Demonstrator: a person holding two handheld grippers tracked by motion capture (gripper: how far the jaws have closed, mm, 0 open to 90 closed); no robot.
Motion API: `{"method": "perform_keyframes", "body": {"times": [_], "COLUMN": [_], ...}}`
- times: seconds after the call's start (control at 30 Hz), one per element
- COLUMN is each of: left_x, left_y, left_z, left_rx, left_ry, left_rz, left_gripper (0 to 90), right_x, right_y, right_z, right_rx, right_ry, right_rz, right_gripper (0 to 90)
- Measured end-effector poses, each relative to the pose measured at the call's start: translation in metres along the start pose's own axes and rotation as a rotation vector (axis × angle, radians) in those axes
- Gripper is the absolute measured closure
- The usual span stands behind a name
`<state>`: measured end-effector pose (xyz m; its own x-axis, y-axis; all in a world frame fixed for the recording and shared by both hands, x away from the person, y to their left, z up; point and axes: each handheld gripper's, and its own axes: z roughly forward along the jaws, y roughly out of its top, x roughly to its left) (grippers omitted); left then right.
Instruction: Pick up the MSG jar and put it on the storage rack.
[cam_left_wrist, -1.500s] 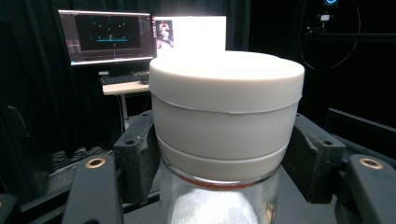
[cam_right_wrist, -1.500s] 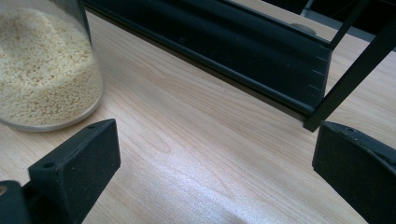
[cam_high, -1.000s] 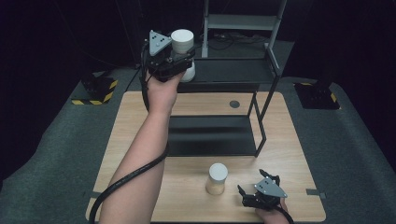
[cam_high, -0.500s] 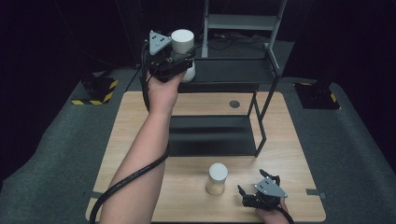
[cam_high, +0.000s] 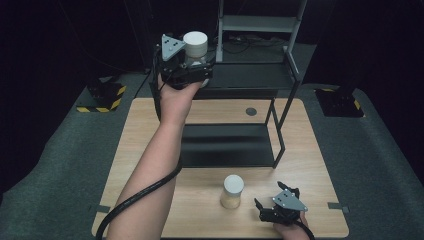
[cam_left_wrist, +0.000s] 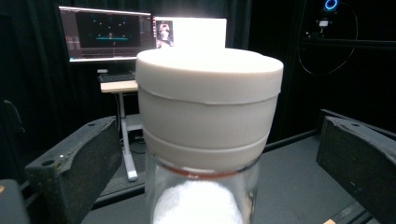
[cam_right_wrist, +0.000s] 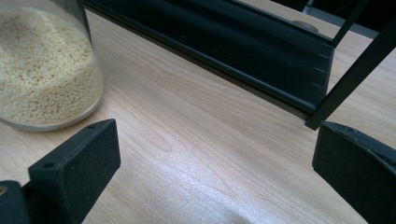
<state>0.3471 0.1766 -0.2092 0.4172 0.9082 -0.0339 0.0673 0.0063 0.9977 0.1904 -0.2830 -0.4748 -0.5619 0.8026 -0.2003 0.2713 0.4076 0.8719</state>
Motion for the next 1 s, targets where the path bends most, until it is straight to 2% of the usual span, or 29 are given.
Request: {"method": "perform_keyframes", "body": {"times": [0.43,0.7,1.0], "left_x": [-0.009,-0.015,-0.021], "left_y": [-0.007,-0.014,-0.027], "left_z": [-0.023,-0.046,-0.07], "left_rx": [0.016,0.009,0.033], "left_ry": [0.013,0.014,0.003], "left_rz": [0.025,0.038,0.055], "left_gripper": [0.4,0.4,0.4], "right_x": [0.0,0.0,0.001], "right_y": [0.0,0.0,0.0], "right_z": [0.0,0.0,0.0], "right_rx": [-0.002,-0.001,0.001], "right_ry": [-0.001,-0.002,-0.002], "right_rz": [0.002,0.002,-0.004], "right_gripper": [0.2,0.2,0.1]}}
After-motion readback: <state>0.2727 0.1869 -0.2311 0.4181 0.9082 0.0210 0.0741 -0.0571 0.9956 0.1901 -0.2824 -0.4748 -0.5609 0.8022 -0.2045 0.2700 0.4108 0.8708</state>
